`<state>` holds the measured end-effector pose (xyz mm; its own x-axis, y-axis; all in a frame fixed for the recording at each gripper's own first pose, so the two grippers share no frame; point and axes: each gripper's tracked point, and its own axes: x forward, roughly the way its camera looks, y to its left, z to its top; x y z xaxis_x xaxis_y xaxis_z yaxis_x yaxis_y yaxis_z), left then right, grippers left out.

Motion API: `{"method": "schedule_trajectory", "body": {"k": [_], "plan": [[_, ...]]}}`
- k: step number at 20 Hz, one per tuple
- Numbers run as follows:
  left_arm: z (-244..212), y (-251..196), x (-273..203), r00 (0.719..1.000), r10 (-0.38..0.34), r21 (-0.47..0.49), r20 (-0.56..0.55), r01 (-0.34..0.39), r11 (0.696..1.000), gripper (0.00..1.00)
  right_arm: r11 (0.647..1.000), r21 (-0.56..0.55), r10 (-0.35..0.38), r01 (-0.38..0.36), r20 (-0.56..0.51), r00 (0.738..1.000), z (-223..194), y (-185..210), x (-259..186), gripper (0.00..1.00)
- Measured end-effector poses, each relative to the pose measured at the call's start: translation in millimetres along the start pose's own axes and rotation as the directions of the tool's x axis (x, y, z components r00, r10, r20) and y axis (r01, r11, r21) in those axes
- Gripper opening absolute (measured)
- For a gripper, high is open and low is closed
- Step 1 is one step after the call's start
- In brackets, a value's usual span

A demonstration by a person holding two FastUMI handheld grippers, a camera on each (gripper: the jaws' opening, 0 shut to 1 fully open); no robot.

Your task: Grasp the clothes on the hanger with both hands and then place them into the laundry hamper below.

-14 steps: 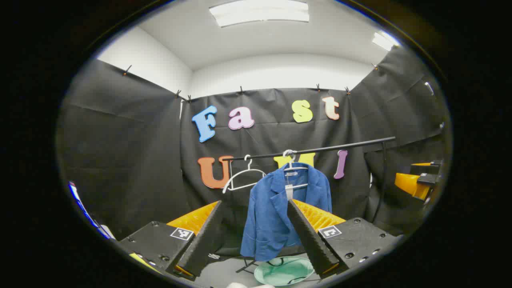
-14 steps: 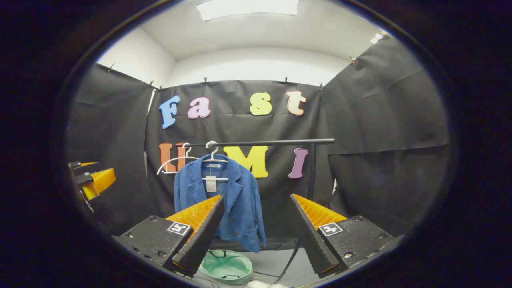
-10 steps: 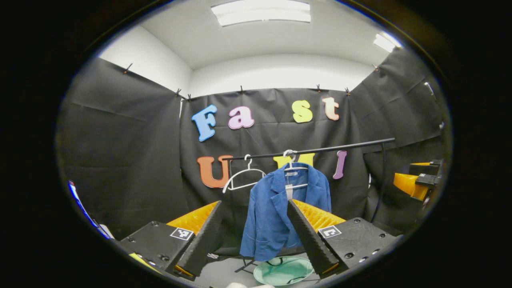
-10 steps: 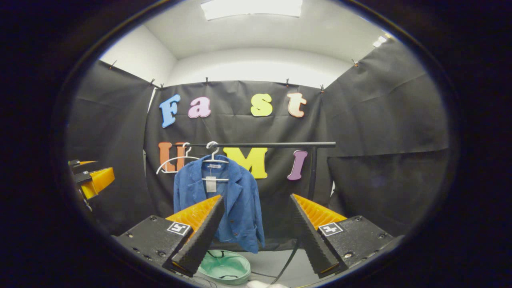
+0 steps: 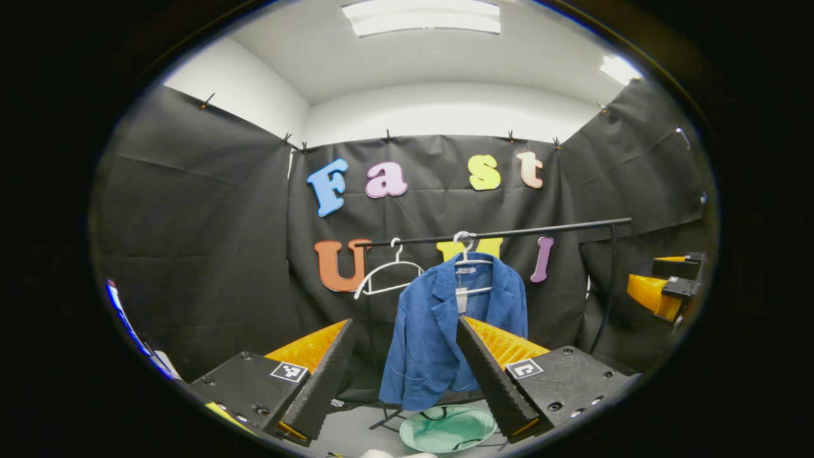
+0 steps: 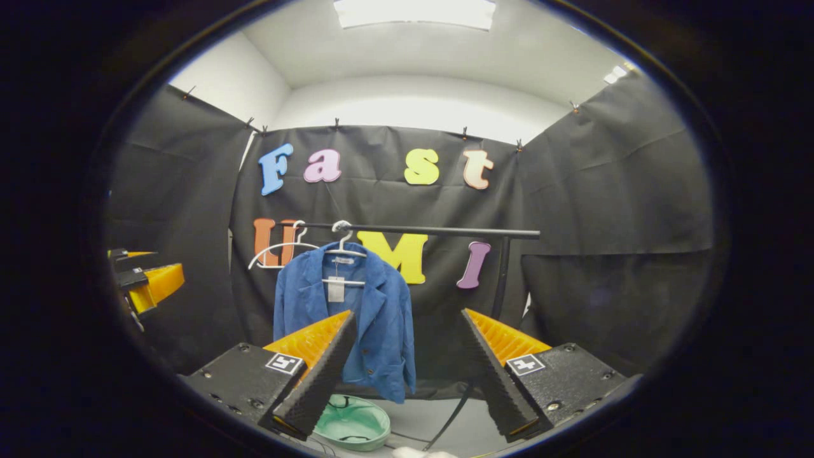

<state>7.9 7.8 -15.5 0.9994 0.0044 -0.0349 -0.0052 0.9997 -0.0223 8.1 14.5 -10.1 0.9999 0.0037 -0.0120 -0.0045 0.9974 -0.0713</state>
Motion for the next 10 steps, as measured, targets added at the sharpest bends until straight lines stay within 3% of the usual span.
{"method": "schedule_trajectory", "body": {"k": [5,10], "plan": [[-15.0,-25.9,33.6,1.000,-0.022,-0.003,-0.021,0.021,1.000,0.98,0.999,-0.014,0.044,-0.045,-0.041,0.998,-21.8,6.0,40.4,1.00],[-30.2,-55.2,96.4,1.000,-0.027,0.021,-0.004,0.027,0.999,0.99,0.995,-0.008,0.097,-0.098,-0.047,0.994,-38.2,13.8,111.1,1.00]]}}
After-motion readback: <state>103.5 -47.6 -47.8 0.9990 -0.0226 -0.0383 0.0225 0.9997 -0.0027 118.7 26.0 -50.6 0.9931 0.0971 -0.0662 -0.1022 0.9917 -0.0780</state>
